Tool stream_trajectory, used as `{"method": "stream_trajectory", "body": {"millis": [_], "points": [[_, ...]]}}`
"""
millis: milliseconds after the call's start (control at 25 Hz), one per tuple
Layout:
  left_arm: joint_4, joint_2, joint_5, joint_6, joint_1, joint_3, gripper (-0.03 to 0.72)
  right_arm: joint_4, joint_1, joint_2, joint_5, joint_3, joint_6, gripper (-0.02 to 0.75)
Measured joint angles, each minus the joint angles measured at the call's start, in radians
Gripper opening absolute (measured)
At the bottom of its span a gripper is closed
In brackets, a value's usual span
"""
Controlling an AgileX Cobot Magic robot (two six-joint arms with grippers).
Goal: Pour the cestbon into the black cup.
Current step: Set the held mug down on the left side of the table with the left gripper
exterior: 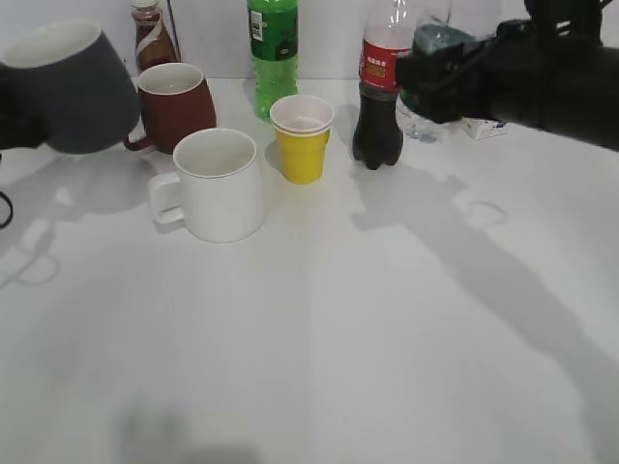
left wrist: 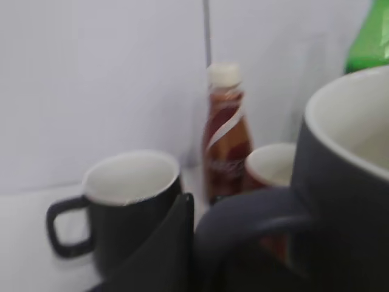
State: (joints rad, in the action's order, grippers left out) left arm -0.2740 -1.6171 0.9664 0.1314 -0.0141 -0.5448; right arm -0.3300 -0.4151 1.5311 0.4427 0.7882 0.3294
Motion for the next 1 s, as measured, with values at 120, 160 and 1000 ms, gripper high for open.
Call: {"method": "stream_trajectory", "body": {"millis": [120,160,1000], "points": [[0.029,-0.106,0.085,-0.060,0.018,0.000,0.042,-0.023,0.001,0.013,0.010,-0.010,0.003,0.460],[0.035,-0.137,0.100,-0.081,0.020,0.000,0.042,-0.025,0.001,0.015,0.010,-0.013,0.003,0.460],[0.039,-0.356,0.201,-0.145,0.022,-0.003,0.085,-0.029,0.002,0.016,0.017,-0.014,0.006,0.460]]}}
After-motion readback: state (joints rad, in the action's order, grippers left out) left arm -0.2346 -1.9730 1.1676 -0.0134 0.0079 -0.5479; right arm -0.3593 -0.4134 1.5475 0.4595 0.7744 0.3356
